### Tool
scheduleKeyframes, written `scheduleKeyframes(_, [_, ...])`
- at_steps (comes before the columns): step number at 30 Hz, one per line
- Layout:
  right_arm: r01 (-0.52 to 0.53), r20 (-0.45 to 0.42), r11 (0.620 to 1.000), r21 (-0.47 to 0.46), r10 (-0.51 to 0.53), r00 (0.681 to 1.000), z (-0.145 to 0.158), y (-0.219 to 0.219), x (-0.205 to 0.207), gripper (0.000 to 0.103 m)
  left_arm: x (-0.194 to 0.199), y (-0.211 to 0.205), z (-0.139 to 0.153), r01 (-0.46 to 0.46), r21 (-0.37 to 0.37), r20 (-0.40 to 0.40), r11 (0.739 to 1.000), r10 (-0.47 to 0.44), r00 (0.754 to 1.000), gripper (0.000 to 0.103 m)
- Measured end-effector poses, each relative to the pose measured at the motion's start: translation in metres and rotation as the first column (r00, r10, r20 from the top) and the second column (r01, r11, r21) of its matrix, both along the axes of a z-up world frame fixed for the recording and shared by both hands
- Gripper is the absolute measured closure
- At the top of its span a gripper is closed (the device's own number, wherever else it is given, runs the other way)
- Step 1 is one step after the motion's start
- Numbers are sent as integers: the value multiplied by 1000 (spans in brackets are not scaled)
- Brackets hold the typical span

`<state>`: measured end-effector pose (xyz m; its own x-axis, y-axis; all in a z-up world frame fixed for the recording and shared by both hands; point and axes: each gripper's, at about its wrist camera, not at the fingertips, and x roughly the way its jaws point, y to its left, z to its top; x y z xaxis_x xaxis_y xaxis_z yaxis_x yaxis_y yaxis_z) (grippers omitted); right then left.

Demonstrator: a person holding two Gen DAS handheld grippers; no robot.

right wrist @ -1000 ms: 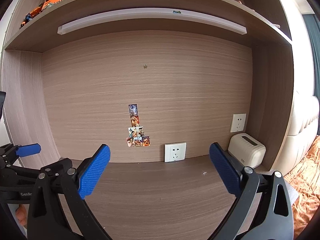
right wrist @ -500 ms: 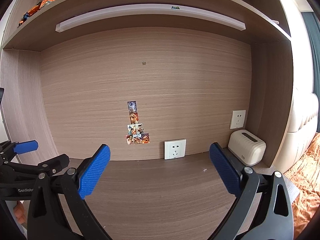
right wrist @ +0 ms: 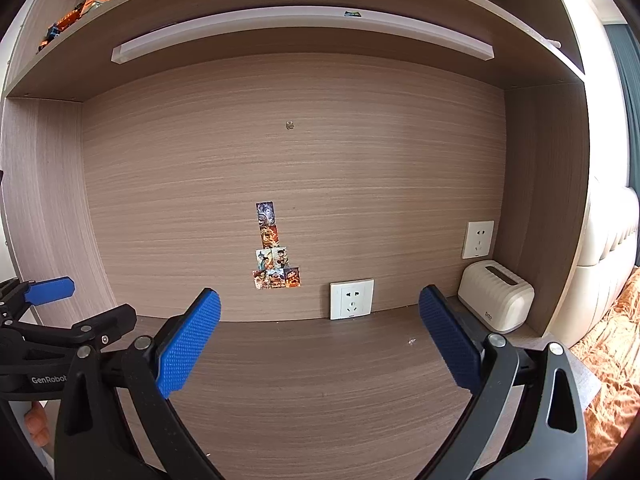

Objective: Collect trash

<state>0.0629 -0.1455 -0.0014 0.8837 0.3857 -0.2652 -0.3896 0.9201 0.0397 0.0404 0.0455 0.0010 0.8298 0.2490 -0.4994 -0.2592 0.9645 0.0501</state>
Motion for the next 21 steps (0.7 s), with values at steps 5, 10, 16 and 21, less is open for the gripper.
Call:
scheduleKeyframes(5, [5, 0, 1000, 1, -5, 1000, 0, -3, -1, 4, -3, -6, 1, -14, 29, 32, 999, 13, 999, 5])
scheduleKeyframes(10, [9, 0, 1000, 0, -9, 1000, 0, -5, -3, 4, 0, -8, 2, 5, 18, 26, 1000, -5, 1000, 5])
scheduleKeyframes(16, [9, -6, 1000, 0, -9, 1000, 0, -7, -3, 4, 1, -8, 2, 10, 14, 22, 1000, -10, 1000, 5])
scheduleKeyframes(21, [9, -9, 1000, -1, -9, 1000, -1, -7, -2, 4, -1, -7, 2, 15, 1, 34, 1000, -15, 999, 5])
